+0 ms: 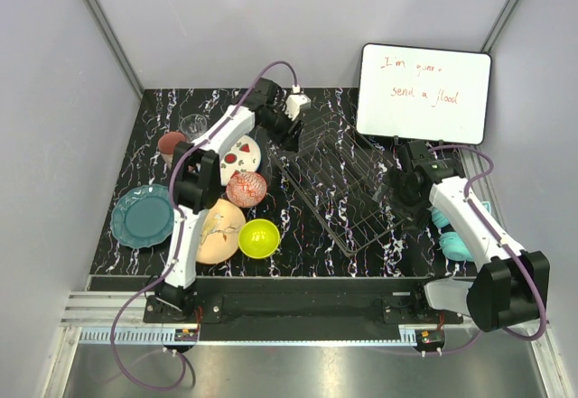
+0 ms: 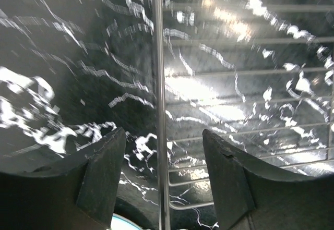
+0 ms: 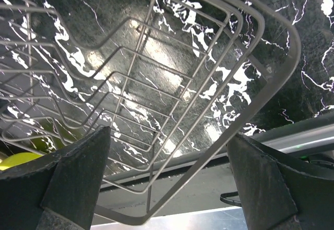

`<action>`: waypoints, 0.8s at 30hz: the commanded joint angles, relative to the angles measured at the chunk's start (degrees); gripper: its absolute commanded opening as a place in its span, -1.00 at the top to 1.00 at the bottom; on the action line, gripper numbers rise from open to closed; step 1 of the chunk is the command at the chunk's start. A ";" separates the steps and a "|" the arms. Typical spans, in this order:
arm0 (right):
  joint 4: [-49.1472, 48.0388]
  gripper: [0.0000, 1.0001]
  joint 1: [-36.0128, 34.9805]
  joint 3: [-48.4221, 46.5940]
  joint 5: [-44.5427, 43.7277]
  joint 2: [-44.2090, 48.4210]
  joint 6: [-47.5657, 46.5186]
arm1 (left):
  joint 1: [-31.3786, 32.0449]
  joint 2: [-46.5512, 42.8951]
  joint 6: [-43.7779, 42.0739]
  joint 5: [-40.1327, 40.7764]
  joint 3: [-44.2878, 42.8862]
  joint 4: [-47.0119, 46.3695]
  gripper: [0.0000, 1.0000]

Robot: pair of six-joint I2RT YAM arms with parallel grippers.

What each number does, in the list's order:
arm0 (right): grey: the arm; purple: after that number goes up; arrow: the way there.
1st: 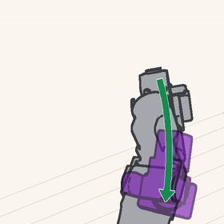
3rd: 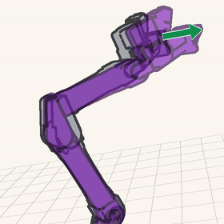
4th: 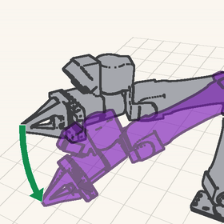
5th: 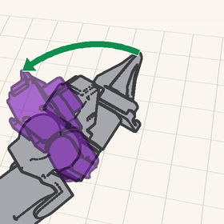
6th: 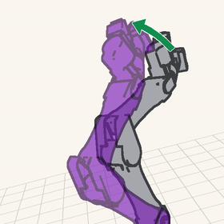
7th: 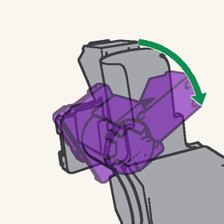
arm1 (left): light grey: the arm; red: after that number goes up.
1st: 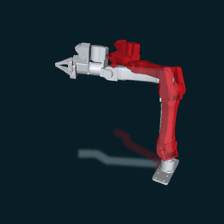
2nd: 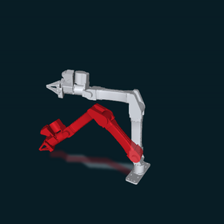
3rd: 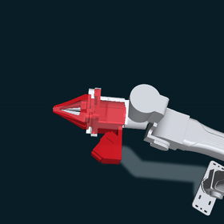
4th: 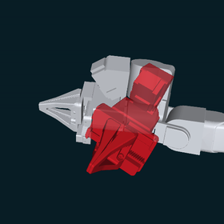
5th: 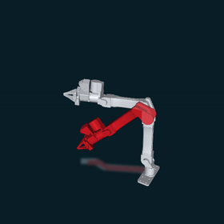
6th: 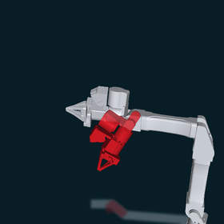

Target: Load the mixed dishes into the dish rack

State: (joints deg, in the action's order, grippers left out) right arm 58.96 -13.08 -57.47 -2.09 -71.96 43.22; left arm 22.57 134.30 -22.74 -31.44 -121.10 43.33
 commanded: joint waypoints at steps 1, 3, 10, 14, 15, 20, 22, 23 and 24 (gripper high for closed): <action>-2.44 -0.99 0.69 0.69 -2.30 -0.98 2.04 | -0.15 -5.97 -1.60 2.08 5.67 -0.79 -0.25; -4.37 -0.99 0.78 0.87 -3.70 -3.69 2.13 | -0.33 -7.47 -2.48 2.78 8.50 -0.71 -0.23; -8.86 -0.99 4.81 -2.81 -8.80 -10.12 -1.90 | -0.86 -14.32 -3.36 5.07 19.74 -0.79 -0.20; -11.49 -0.99 9.21 -5.63 -9.70 -13.37 -3.76 | -0.86 -16.87 -2.57 4.99 22.31 -0.79 -0.19; -12.11 -0.99 9.56 -6.94 -9.52 -14.68 -4.11 | -0.86 -17.84 -2.31 4.90 23.01 -0.71 -0.19; -14.66 -0.99 10.62 -11.60 -7.50 -20.30 -5.43 | -0.86 -20.57 -0.73 3.93 25.64 -0.44 -0.19; -15.71 -0.99 10.71 -12.75 -6.88 -21.98 -6.22 | -0.77 -22.06 -0.11 3.41 26.44 -0.09 -0.19; -15.89 -0.99 10.71 -14.06 -6.88 -23.64 -6.22 | -0.77 -22.59 0.15 2.88 27.48 0.00 -0.19; -15.98 -0.99 10.88 -14.77 -6.79 -24.53 -6.57 | -0.77 -23.55 0.42 2.62 28.02 0.17 -0.19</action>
State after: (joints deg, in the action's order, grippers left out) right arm 47.16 -2.72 -68.42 -9.02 -93.47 37.56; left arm 22.04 116.31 -23.66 -27.20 -94.91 42.96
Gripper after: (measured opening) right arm 0.994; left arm 0.598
